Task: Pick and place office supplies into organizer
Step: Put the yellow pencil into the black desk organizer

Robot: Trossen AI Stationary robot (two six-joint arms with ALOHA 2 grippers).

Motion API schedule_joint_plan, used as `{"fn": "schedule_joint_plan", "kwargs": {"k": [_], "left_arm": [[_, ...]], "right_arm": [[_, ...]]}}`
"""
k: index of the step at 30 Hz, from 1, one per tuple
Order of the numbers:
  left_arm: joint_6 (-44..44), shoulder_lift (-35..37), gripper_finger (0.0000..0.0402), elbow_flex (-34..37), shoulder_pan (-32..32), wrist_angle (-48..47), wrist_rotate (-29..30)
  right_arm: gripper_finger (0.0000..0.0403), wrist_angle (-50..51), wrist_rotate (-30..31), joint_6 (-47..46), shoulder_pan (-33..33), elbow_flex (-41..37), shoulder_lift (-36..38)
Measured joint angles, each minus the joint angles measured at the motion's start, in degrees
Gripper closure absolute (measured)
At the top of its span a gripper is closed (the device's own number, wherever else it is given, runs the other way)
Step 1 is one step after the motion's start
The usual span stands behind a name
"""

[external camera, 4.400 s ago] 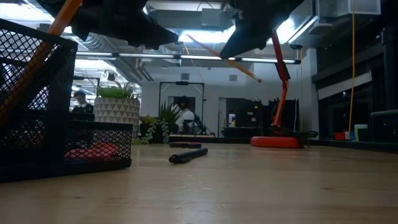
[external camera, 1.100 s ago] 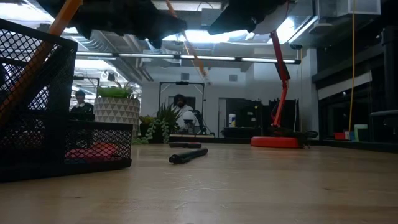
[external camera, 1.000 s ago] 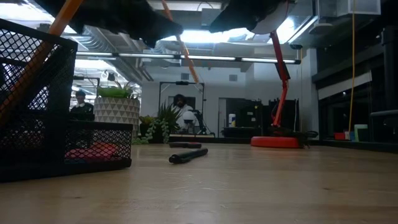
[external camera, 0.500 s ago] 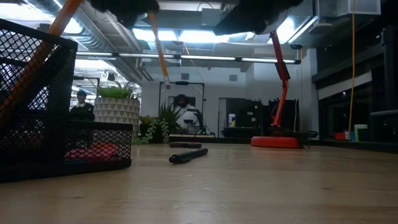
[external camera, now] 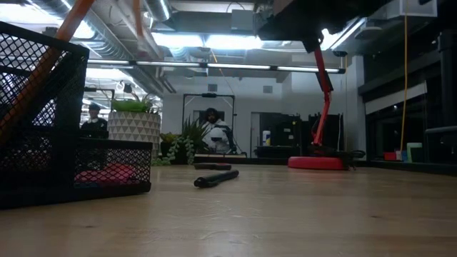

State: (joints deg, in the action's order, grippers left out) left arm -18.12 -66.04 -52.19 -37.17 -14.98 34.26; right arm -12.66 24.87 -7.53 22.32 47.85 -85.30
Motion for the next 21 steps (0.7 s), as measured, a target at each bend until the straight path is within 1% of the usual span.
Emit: {"fn": "schedule_joint_plan", "kwargs": {"k": [3,6,10,13,17,21], "left_arm": [[-2.75,-3.05,0.0387,-3.27,-3.02,-2.68,2.38],[-3.61,-7.06,0.0387,-7.57,-5.42,-5.23,3.85],[-5.94,-12.67,0.0387,-14.2,-7.79,-12.24,6.35],[-9.16,-15.95,0.0387,-18.72,-8.91,-18.29,8.35],[-12.82,-18.95,0.0386,-22.07,-9.87,-23.31,10.13],[-15.4,-19.7,0.0387,-23.29,-10.69,-24.86,10.25]], "right_arm": [[0.0403,-2.59,-0.04,-1.28,1.65,-1.61,0.0],[0.0403,-8.35,0.02,-1.26,3.18,-3.62,0.0],[0.0403,-12.4,0.01,-1.24,5.04,-5.19,0.0],[0.0403,-12.58,0.02,-1.24,6.32,-5.27,0.0],[0.0403,-13.44,0.02,-0.98,7.53,-5.28,0.0],[0.0403,-13.36,-0.01,-1.01,7.81,-5.28,0.0]]}}
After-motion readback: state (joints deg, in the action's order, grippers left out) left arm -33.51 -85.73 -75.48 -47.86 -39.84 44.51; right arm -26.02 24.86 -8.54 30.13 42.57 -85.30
